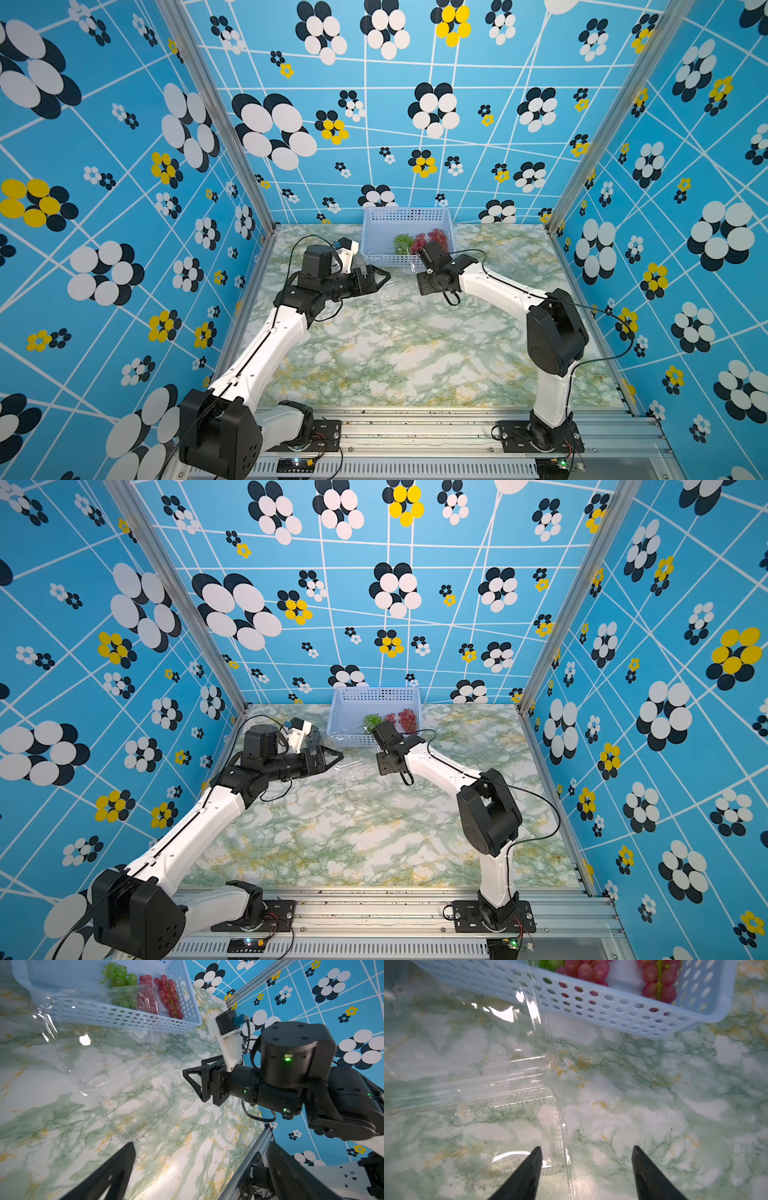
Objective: Pack grapes into containers
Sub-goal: Adjust the packing box at the center of the board.
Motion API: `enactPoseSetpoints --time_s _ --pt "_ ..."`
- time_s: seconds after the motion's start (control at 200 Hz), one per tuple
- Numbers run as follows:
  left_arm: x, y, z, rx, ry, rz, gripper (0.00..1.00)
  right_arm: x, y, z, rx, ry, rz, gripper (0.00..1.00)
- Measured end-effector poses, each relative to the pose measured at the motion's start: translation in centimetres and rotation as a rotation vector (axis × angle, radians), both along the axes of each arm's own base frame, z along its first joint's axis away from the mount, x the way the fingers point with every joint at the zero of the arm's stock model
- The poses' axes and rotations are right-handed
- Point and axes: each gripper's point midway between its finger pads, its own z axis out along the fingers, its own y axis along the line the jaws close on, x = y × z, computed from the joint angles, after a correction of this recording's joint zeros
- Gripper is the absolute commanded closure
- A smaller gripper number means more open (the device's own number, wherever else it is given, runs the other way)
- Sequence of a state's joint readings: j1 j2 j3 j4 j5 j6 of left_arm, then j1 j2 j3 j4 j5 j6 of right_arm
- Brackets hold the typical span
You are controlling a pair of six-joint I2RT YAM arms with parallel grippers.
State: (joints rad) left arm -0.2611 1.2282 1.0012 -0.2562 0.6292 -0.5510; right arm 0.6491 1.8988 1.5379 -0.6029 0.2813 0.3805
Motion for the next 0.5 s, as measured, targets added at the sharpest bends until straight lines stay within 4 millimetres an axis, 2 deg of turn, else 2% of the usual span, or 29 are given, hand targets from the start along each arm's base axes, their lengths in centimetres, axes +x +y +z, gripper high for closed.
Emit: enactPoseSetpoints --time_s 0.115,0.205,0.255,0.335,0.42,0.5 --pt "0.0 0.0 0.0 -0.001 0.001 0.000 0.00 -1.7 -1.2 2.4 0.121 -0.013 -0.142 0.15" --pt "0.0 0.0 0.0 -0.002 0.003 0.001 0.00 -3.6 -2.0 2.5 0.205 0.018 -0.235 0.10" --pt "0.0 0.0 0.0 -0.003 0.002 0.001 0.01 -4.7 -2.2 1.7 0.252 0.047 -0.285 0.08" --pt "0.0 0.0 0.0 -0.004 0.004 0.002 0.01 -6.6 -1.9 -0.8 0.291 0.118 -0.336 0.07" --pt "0.0 0.0 0.0 -0.004 0.005 0.002 0.01 -8.2 -1.0 -3.4 0.323 0.195 -0.372 0.06" --pt "0.0 0.0 0.0 -0.004 0.005 0.002 0.00 -8.9 0.1 -4.6 0.361 0.235 -0.393 0.06"
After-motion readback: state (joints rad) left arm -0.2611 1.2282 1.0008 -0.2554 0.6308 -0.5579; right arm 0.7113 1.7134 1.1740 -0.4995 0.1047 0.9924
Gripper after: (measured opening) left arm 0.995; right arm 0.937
